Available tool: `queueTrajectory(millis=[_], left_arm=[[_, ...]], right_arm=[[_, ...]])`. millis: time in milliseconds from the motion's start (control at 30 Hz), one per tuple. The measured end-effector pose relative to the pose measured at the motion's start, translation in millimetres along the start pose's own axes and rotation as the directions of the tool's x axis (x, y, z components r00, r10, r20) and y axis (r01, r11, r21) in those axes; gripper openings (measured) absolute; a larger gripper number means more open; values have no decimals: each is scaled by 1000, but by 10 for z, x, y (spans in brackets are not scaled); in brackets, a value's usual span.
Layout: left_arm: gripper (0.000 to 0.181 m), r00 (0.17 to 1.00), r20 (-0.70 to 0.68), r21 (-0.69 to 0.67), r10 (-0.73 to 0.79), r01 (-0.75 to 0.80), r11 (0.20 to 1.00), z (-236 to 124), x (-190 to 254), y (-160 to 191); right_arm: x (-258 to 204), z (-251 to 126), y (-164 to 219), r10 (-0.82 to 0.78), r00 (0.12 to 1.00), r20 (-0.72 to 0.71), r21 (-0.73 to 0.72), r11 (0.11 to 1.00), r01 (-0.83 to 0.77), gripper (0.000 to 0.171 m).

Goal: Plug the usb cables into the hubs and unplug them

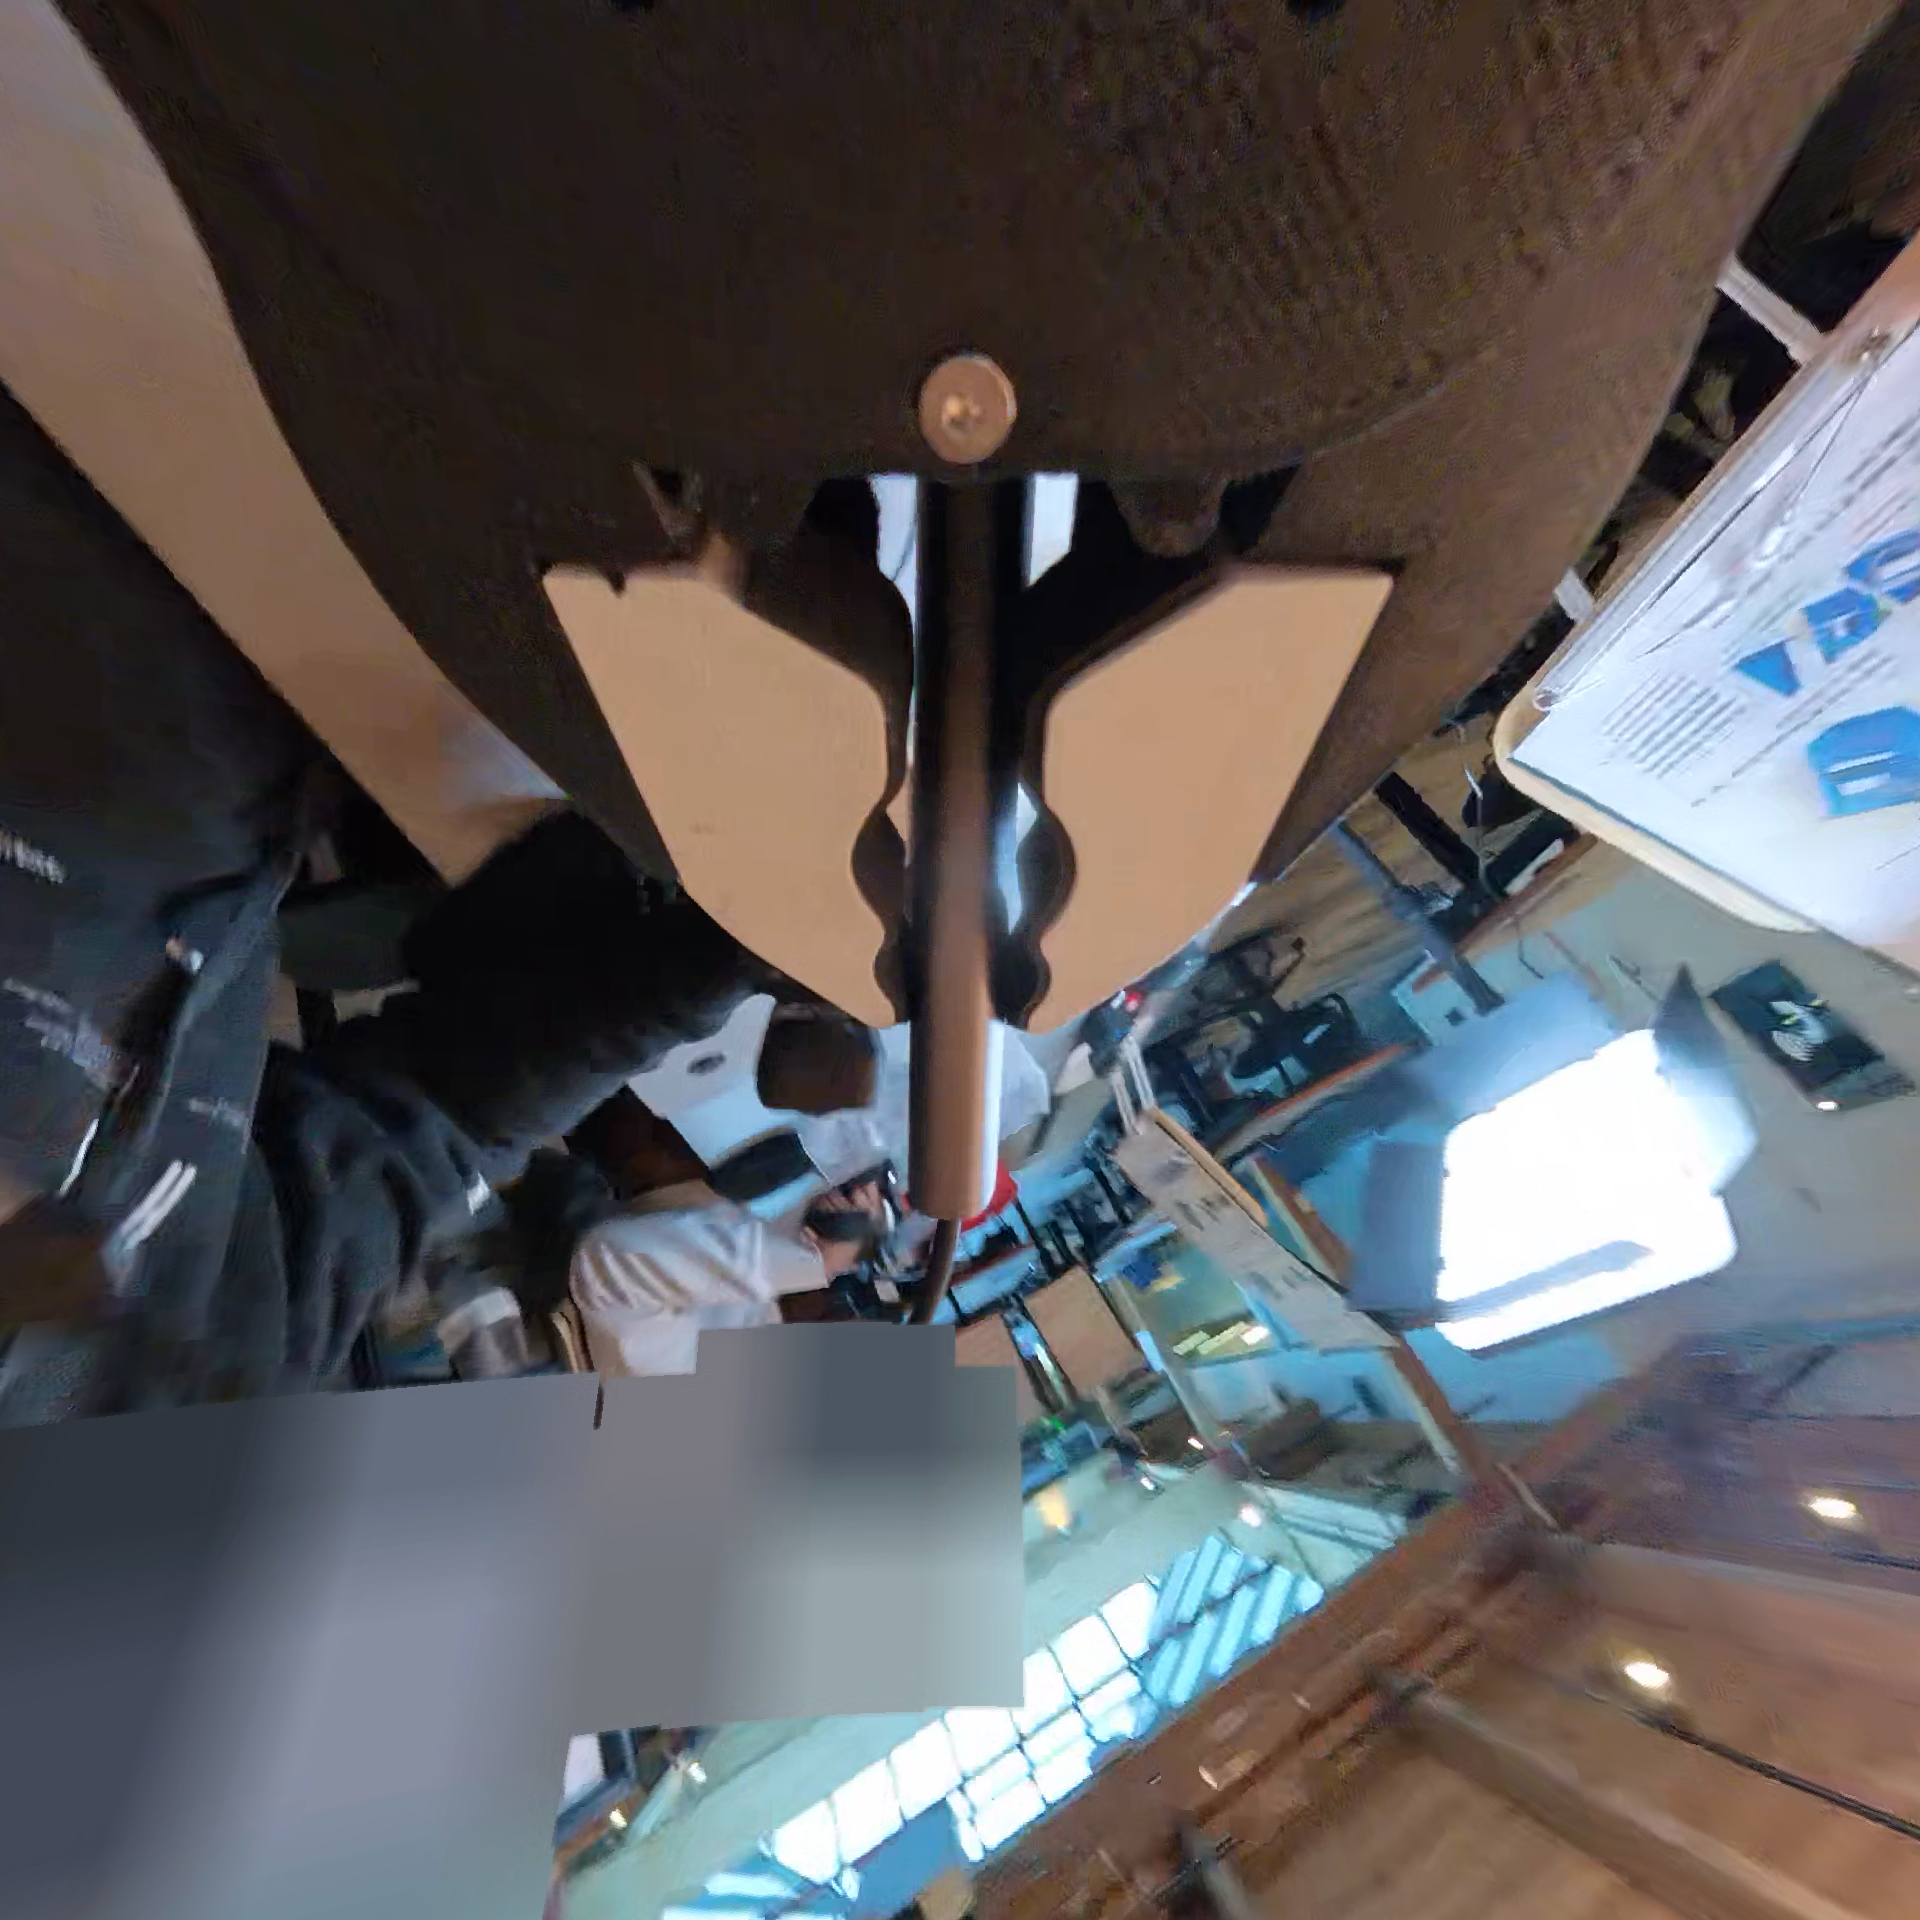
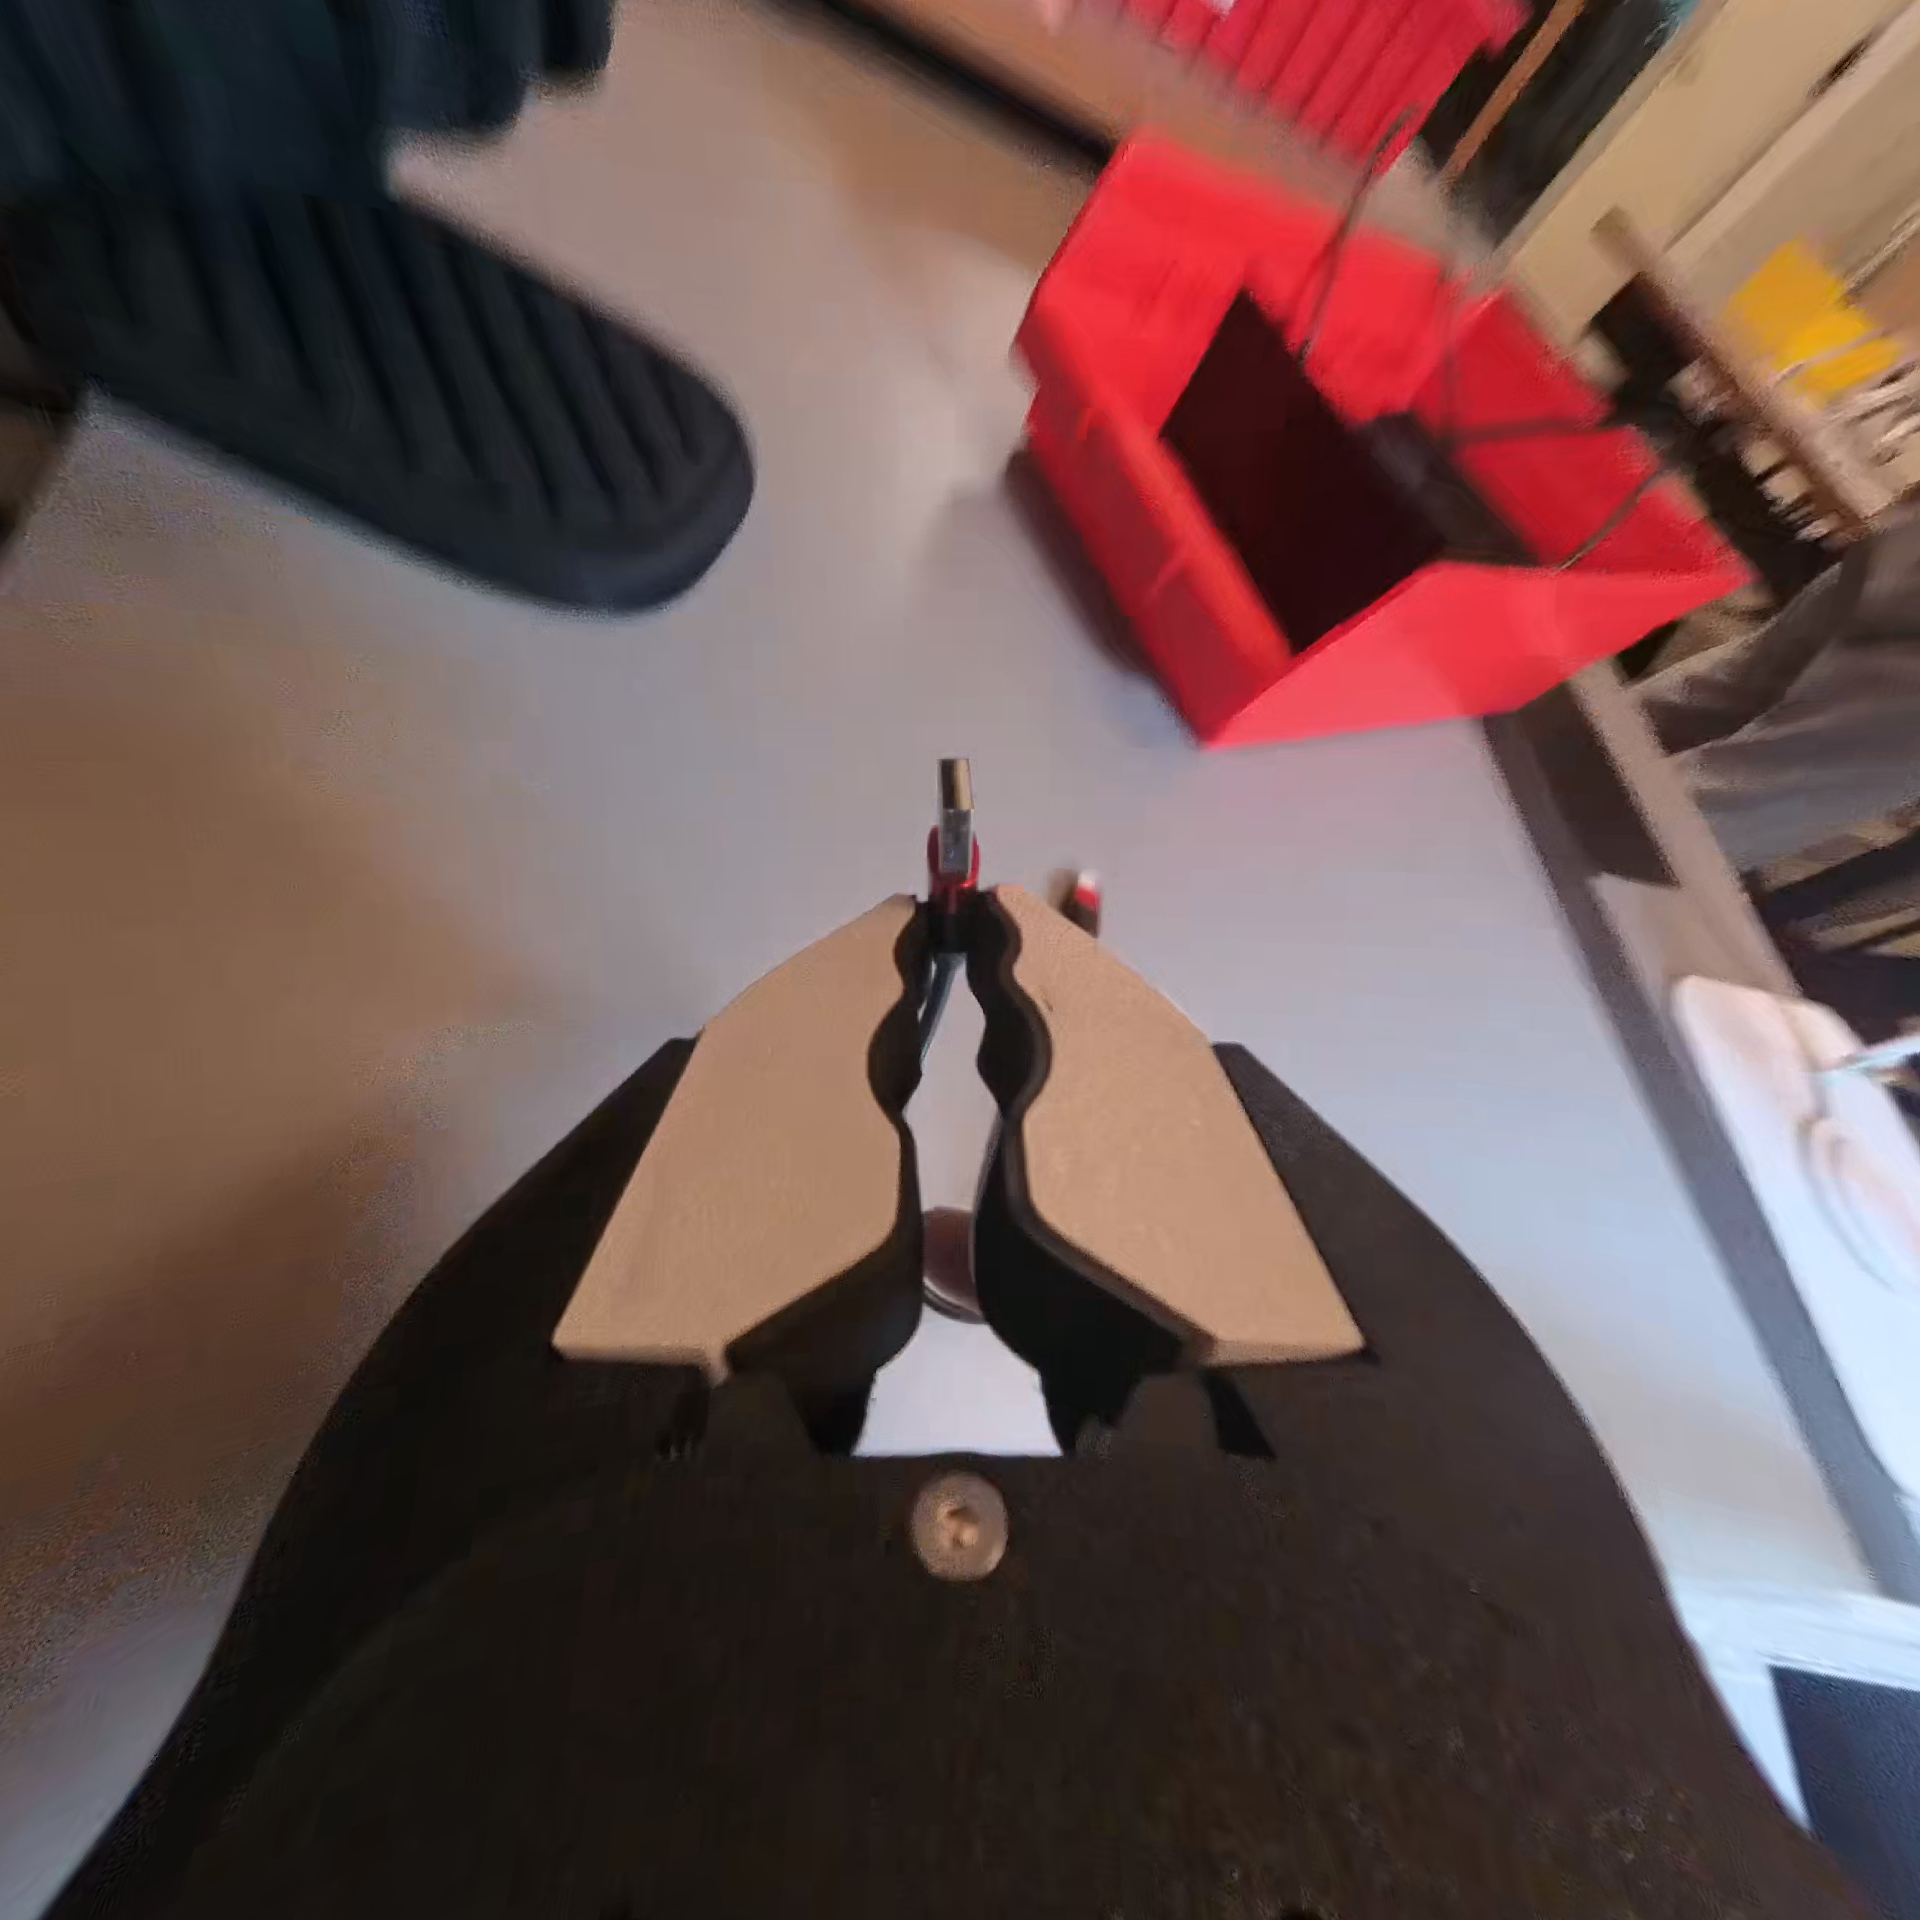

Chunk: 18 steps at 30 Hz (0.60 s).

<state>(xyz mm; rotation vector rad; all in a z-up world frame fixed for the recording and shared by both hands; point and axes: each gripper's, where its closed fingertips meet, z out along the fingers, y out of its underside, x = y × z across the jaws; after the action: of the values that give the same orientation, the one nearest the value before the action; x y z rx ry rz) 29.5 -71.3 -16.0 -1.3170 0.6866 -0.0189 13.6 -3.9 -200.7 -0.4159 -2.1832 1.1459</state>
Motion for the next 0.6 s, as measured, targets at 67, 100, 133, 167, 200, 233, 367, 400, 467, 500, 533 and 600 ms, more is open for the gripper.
queueTrajectory(millis=[67, 100, 133, 167, 200, 233, 367, 400, 467, 500, 533, 600], left_arm=[[18, 997, 48, 55, -65, 62, 997, -166, -77, -22], [18, 992, 92, 59, -84, 79, 995, -231, -147, 26], [18, 988, 115, 53, -107, 101, 993, -282, -188, 91], [18, 982, 137, 42, -130, 125, 991, -320, -228, 167], [18, 975, 170, 29, -144, 142, 989, -346, -277, 256], [18, 970, 187, 7, -155, 157, 988, -355, -305, 357], [17, 944, 255, -75, -211, 237, 969, -293, -408, 744], [18, 935, 284, -106, -213, 251, 962, -272, -439, 852], [18, 916, 346, -185, -204, 280, 942, -236, -498, 1078], [18, 903, 382, -220, -199, 298, 929, -225, -532, 1186], [17, 890, 410, -253, -198, 320, 913, -214, -554, 1289], [18, 866, 454, -303, -209, 371, 878, -193, -577, 1473]], right_arm=[[239, -157, -233, 43, 999, -32, 67, 997, -40, 7], [338, -228, -299, 52, 997, -52, 87, 995, -47, 7], [424, -303, -336, 55, 996, -76, 94, 994, -48, 7], [516, -389, -373, 57, 992, -108, 103, 994, -46, 7], [609, -489, -429, 61, 988, -140, 120, 992, -45, 7], [697, -597, -500, 69, 984, -163, 140, 989, -46, 7], [1121, -1079, -812, 62, 951, -302, 186, 983, -6, 7], [1234, -1200, -880, 66, 938, -339, 192, 981, 0, 7], [1467, -1419, -954, 67, 899, -432, 183, 983, 15, 7], [1591, -1513, -935, 62, 870, -489, 158, 987, 19, 7], [1721, -1591, -872, 63, 836, -545, 123, 992, 5, 7], [1957, -1697, -602, 90, 768, -634, 41, 996, -83, 7]])
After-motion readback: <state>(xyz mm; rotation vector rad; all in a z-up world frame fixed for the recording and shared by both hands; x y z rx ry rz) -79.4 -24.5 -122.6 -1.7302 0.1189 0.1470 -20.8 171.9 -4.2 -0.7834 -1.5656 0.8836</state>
